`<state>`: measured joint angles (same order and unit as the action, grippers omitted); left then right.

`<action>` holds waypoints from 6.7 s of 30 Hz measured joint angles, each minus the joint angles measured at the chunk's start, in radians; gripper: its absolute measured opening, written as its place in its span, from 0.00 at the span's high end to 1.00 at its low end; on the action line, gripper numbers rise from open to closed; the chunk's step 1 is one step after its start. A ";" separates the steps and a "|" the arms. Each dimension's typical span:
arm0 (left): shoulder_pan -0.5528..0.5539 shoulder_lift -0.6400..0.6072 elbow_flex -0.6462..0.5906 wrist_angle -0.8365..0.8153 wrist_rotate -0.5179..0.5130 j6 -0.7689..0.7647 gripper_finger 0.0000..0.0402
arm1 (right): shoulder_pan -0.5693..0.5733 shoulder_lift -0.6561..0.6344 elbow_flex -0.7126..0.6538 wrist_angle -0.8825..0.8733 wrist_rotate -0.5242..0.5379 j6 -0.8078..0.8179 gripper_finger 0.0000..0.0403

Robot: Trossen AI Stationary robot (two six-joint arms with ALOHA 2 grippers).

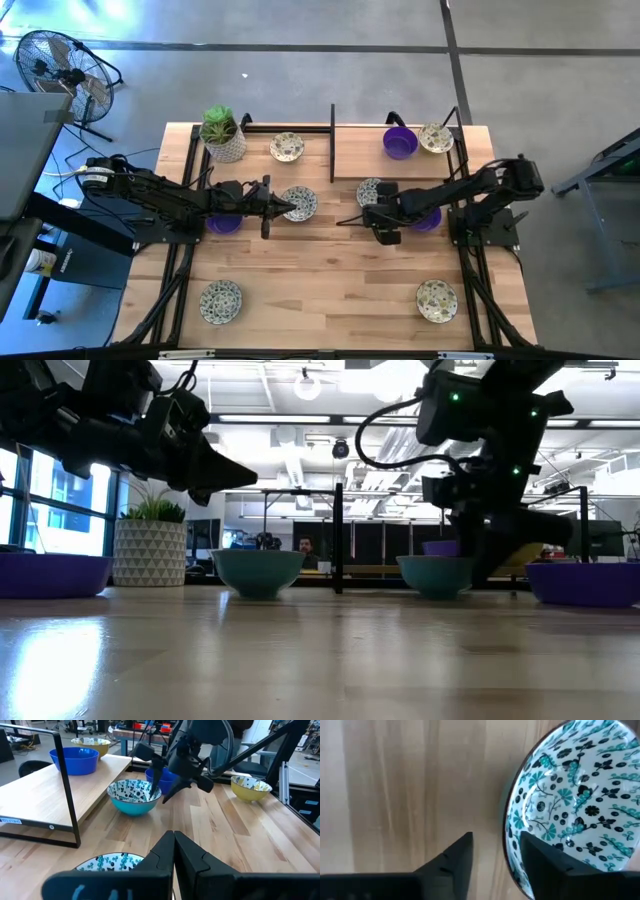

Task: Pick & Place Mini bowls
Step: Put the bottom right light blue bowl on top of the shelf, then stack the left blue bowl on top of the blue bowl on the shelf

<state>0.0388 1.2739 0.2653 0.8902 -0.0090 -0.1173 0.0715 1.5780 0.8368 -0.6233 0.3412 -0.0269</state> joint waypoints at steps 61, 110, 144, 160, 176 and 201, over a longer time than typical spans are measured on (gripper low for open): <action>0.000 0.000 0.001 -0.005 -0.001 -0.011 1.00 | -0.553 0.116 0.373 -0.023 -0.182 -0.828 0.98; 0.000 0.000 0.001 -0.026 -0.002 0.003 1.00 | -0.560 -0.159 0.336 0.016 -0.450 -0.417 0.84; -0.031 -0.075 0.198 -0.579 -0.037 -0.036 1.00 | -0.165 -0.531 -0.443 1.147 -0.150 -0.126 0.99; -0.118 -0.129 0.330 -0.900 -0.186 -0.105 1.00 | -0.114 -0.530 -0.628 1.506 -0.248 -0.045 1.00; -0.160 -0.321 0.325 -1.461 -0.057 -0.575 1.00 | -0.114 -0.530 -0.735 1.638 -0.195 0.006 1.00; -0.347 -0.054 0.450 -1.887 -0.188 -0.891 0.51 | -0.115 -0.531 -0.735 1.607 -0.199 -0.025 1.00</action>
<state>-0.3081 1.2198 0.7155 -0.9963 -0.1965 -1.0080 -0.0432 1.0473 0.1020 0.9840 0.1425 -0.0514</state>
